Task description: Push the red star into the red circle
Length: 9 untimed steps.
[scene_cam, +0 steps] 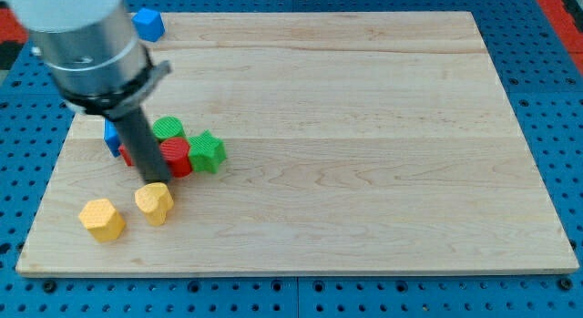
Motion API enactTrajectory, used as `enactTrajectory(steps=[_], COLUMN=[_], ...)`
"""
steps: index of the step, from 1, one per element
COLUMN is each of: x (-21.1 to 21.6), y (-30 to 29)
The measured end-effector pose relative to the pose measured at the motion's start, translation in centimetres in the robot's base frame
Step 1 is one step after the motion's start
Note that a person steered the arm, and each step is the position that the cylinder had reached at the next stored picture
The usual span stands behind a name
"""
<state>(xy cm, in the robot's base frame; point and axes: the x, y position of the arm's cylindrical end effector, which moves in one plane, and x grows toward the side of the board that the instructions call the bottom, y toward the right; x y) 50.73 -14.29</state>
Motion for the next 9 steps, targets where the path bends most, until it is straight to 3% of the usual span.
enactTrajectory(steps=[2,3,5,9], x=[0.2,0.2,0.9,-4.3], y=[-1.4,2.0,-8.4,-8.2])
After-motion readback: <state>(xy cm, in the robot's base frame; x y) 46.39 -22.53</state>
